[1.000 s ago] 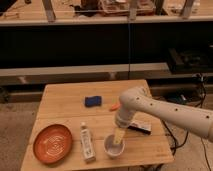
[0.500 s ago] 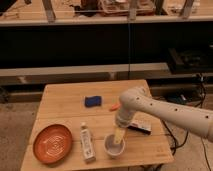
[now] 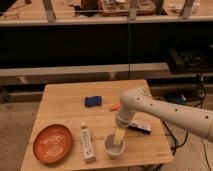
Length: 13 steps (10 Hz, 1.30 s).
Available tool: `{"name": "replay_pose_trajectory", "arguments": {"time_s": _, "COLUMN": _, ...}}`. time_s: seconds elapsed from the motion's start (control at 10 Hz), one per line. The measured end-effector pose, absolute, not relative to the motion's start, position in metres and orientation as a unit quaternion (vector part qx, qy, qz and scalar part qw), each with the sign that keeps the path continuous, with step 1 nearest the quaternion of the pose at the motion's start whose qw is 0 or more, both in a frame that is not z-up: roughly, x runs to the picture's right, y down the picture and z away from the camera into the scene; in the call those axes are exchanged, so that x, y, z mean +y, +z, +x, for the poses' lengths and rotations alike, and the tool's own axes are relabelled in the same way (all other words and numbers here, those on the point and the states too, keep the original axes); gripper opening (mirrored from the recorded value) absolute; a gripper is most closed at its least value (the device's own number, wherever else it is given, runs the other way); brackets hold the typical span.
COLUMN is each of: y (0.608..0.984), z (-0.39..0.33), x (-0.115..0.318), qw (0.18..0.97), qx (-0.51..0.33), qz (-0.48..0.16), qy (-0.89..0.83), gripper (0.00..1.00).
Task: Pick up the ceramic cup
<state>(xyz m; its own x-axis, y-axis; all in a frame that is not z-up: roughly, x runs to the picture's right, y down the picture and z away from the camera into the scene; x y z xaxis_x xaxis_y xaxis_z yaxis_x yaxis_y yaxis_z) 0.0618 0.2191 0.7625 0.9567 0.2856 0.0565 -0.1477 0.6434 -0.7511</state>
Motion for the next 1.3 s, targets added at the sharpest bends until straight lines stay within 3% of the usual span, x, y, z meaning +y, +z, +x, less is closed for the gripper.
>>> {"name": "replay_pose_trajectory", "arguments": {"time_s": 0.2, "y": 0.753, "z": 0.057, "x": 0.217, "qw": 0.912, "qx": -0.083, "qz": -0.386, "qy": 0.114, "gripper": 0.63}}
{"name": "replay_pose_trajectory", "arguments": {"time_s": 0.3, "y": 0.747, "z": 0.058, "x": 0.214, "qw": 0.916, "qx": -0.079, "qz": -0.377, "qy": 0.115, "gripper": 0.48}}
{"name": "replay_pose_trajectory", "arguments": {"time_s": 0.8, "y": 0.746, "z": 0.056, "x": 0.215, "qw": 0.913, "qx": -0.08, "qz": -0.38, "qy": 0.128, "gripper": 0.02}}
{"name": "replay_pose_trajectory", "arguments": {"time_s": 1.3, "y": 0.748, "z": 0.06, "x": 0.215, "qw": 0.908, "qx": -0.091, "qz": -0.386, "qy": 0.134, "gripper": 0.0}}
